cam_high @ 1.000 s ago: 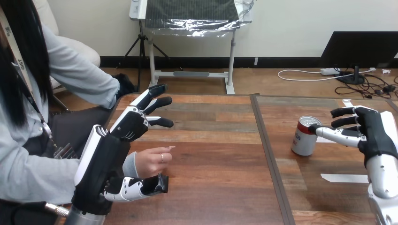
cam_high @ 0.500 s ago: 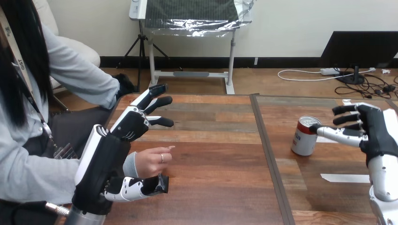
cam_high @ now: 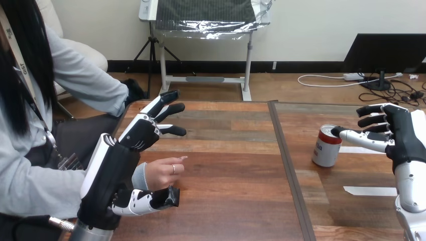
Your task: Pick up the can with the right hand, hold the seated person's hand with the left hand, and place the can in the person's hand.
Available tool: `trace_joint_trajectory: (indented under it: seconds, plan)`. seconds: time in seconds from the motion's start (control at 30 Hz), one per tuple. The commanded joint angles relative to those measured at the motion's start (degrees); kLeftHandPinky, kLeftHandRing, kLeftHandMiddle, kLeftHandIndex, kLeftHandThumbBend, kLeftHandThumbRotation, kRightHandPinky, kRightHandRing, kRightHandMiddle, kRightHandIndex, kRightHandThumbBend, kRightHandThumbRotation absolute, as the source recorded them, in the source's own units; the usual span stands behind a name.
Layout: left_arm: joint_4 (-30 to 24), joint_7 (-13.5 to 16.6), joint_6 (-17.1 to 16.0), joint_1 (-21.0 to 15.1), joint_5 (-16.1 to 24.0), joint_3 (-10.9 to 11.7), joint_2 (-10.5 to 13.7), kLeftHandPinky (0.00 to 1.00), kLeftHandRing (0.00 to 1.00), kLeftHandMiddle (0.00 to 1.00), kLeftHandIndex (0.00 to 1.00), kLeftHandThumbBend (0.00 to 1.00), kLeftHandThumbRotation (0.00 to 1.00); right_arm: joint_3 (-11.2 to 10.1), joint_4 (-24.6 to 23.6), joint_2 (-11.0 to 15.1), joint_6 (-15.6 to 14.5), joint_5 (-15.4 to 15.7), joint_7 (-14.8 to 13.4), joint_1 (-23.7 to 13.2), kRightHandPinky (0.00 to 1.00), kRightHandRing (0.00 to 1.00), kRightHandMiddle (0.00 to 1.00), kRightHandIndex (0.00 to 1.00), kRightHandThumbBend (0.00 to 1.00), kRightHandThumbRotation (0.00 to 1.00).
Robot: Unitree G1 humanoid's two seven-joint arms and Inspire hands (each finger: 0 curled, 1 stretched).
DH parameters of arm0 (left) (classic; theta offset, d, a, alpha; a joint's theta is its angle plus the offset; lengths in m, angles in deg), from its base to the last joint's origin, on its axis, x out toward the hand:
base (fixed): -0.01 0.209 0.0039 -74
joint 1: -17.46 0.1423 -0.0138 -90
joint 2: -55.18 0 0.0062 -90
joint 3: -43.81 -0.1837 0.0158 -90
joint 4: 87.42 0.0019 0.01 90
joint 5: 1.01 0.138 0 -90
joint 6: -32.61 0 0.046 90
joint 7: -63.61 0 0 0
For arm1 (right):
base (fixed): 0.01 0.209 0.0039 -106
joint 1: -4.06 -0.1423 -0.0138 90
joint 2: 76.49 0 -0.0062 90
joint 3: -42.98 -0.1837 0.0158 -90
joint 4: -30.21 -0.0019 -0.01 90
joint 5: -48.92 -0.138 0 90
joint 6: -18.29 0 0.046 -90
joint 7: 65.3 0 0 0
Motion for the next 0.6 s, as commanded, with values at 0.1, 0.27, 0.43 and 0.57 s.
trace_joint_trajectory:
  seconds: [0.1,0.27,0.43,0.57]
  plan:
    - [-0.2,-0.33,0.25,-3.63,-1.43,-0.28,0.25,0.68,0.87,0.93,0.89,1.0,0.67,0.34,3.2,2.61,5.93,1.42,-1.26,-7.61,0.58,0.68,0.71,0.74,1.0,0.28]
    - [-0.44,-0.23,0.5,-3.45,-1.4,-0.22,0.08,0.68,0.87,0.92,0.9,1.0,0.67,1.24,6.18,3.24,8.03,3.09,-1.79,-9.26,0.65,0.75,0.77,0.79,1.0,0.29]
    - [-0.39,-0.16,0.19,-3.51,-1.18,-0.19,0.02,0.68,0.87,0.92,0.89,1.0,0.67,2.49,8.34,3.78,8.42,5.06,-2.19,-10.88,0.69,0.78,0.82,0.83,1.0,0.35]
    - [-0.45,0.01,0.23,-3.45,-0.92,-0.12,-0.04,0.68,0.87,0.92,0.89,1.0,0.67,3.09,10.11,3.84,9.26,5.55,-1.69,-12.37,0.72,0.81,0.83,0.84,1.0,0.37]
